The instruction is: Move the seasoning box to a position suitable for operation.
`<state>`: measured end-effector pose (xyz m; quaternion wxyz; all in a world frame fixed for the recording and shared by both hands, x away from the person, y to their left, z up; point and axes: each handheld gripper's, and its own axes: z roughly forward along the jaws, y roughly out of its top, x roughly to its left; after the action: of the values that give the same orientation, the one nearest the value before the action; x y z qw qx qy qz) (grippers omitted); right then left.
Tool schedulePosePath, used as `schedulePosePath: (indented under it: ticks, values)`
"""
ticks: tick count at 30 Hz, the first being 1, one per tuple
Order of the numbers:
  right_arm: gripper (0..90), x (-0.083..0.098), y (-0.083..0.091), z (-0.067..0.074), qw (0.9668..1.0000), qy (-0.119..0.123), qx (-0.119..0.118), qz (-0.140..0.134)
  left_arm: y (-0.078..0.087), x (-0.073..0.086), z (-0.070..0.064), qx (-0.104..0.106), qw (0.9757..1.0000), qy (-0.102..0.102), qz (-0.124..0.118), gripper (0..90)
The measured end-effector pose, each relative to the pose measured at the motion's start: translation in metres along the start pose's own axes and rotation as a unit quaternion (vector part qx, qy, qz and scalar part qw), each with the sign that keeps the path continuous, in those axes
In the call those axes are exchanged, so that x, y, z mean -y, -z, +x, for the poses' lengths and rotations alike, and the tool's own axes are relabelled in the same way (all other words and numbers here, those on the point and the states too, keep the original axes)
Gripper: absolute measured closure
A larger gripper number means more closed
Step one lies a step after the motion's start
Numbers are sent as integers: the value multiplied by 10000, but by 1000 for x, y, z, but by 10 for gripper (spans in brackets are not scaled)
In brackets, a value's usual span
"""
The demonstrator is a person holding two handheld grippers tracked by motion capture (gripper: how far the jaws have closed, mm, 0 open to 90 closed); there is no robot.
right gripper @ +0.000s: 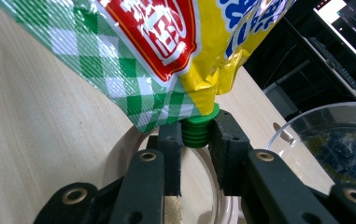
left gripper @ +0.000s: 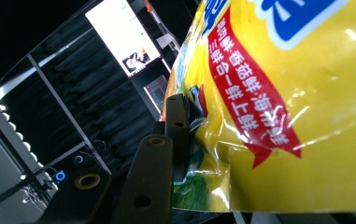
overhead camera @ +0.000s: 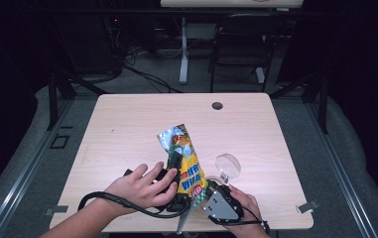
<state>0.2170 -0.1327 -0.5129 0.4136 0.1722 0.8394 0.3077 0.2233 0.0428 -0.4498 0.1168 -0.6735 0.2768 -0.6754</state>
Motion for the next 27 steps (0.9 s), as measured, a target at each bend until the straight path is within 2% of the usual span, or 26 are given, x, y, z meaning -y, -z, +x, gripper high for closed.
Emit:
schedulePosePath:
  ticks: [14, 27]
  values:
    - [750, 1, -1, 0, 10000, 38, -1, 27, 0, -2, 1, -23, 10000, -12, -25, 832]
    - [749, 1, -2, 0, 9999, 39, 94, 78, 2, -4, 2, -37, 10000, -17, -61, 835]
